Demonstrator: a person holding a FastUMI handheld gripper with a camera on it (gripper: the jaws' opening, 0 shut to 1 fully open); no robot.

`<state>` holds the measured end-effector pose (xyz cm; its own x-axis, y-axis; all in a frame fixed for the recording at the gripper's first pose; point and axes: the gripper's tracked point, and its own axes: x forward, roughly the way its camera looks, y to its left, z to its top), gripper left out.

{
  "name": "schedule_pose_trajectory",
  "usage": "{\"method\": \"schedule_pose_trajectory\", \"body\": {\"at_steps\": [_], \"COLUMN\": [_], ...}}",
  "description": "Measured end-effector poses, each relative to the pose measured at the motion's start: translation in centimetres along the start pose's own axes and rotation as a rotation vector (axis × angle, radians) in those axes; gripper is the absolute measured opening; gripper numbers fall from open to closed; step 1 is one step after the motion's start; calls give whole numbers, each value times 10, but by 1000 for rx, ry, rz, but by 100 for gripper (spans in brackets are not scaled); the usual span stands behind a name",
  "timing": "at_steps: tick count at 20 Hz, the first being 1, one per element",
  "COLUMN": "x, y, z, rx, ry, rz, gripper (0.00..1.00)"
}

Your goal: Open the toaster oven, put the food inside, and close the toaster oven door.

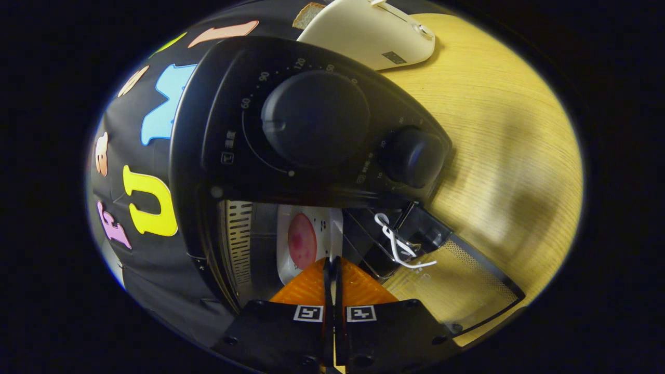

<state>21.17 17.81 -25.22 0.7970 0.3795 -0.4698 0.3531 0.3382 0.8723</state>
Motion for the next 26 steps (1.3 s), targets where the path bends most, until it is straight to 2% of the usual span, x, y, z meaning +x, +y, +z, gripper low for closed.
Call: {"method": "schedule_pose_trajectory", "body": {"at_steps": [7, 11, 13, 19, 26], "x": [-2, -20, -34, -85, -131], "y": [6, 16, 24, 29, 15], "z": [-6, -14, -18, -43, -95], "rx": [-48, -78, -119, -255, -453], "ry": [23, 59, 45, 14, 16], "rz": [20, 54, 80, 94, 68], "gripper": [9, 35, 39, 97, 97]}}
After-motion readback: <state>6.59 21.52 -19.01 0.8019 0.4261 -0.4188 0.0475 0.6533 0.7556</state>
